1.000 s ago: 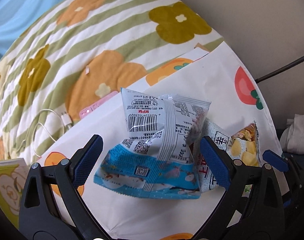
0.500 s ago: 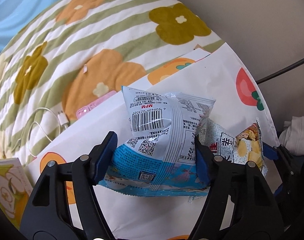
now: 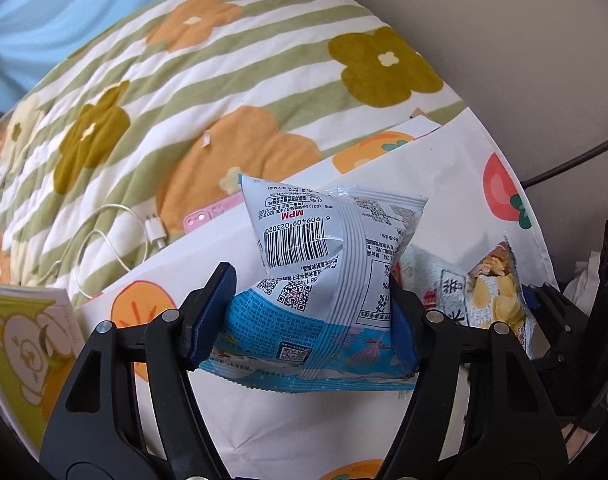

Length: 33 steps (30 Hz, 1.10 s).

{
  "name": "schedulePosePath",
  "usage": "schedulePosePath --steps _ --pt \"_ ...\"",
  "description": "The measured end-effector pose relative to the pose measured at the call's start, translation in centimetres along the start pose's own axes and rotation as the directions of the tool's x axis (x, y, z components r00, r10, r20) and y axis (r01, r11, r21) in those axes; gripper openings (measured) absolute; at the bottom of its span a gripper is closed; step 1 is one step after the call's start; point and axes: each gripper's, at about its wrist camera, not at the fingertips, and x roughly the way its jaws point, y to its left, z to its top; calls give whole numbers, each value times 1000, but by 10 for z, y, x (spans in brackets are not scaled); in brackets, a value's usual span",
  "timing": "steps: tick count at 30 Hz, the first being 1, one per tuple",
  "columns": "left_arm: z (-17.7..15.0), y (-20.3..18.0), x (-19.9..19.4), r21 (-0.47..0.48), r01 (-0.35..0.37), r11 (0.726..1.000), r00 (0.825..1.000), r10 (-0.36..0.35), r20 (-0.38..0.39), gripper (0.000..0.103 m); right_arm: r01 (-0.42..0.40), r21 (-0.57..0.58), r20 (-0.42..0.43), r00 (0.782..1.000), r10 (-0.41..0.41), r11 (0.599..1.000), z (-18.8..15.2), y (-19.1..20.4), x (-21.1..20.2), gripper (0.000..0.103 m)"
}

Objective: Organize snacks
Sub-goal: 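Grasp the blue-white MPM bag with the left gripper while the right grasps the potato chips bag, then carry both bags over the box and release them inside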

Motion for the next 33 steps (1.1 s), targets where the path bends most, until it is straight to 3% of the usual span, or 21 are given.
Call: schedulePosePath --steps 1,4,11,18,26,33 --pt "-2 2 -3 -10 -1 1000 1000 1 4 67 -3 -3 0 1000 3 1000 1 0 0 86" --pt "-8 7 -13 -38 -1 999 1000 2 17 67 -11 -22 -4 1000 11 1000 2 0 -2 76" --pt "-20 16 -69 -77 14 997 994 -6 105 67 1 -66 50 999 2 998 9 10 -32 75" --pt "-46 35 -160 -111 13 994 966 16 256 67 1 -184 139 990 25 983 13 58 -90 75" --pt "-117 88 -254 -193 -21 981 920 94 379 67 -60 -333 185 975 127 941 -9 146 -147 74" --pt "-191 152 -294 -319 -52 946 904 180 387 67 -132 -435 163 961 222 891 -51 225 -159 74"
